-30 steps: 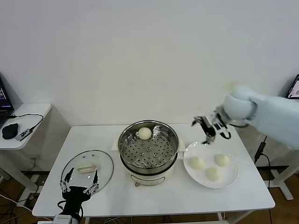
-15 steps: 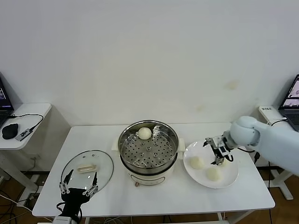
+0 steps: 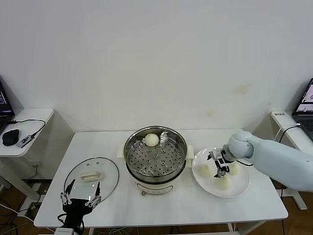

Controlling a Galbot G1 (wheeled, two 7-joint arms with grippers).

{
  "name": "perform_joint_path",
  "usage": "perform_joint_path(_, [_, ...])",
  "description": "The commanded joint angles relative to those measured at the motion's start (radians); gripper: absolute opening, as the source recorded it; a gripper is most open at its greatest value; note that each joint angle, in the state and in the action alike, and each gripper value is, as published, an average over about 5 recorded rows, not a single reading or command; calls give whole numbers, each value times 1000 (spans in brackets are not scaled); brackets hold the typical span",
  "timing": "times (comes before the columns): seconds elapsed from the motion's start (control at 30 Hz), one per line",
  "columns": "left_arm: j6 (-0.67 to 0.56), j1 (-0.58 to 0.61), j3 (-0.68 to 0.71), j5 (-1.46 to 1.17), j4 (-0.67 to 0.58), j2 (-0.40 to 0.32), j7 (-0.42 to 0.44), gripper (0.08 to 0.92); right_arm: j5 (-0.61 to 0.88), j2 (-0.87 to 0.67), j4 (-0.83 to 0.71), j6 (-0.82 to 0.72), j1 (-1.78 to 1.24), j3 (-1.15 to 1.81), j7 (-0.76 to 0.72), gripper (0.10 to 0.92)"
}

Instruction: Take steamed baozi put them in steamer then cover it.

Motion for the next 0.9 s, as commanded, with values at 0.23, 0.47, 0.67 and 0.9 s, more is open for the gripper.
perform_joint_path(0.23, [2,-2,1,-1,3,0,0,823,-20,73,-89,-9,-50,33,-9,747])
perform_joint_path(0.47, [3,-4,2,-1,5,0,1,823,-23,72,-96,-11,-47,39,-29,641])
perform_joint_path(0.67, [4,-5,2,-1,3,1,1,823,-17,63,-95,-10,-10,36,-55,599])
perform_joint_path(0.9, [4,-5,3,-2,-3,0,0,823,25,18,-44,-20,85,27,-87,587])
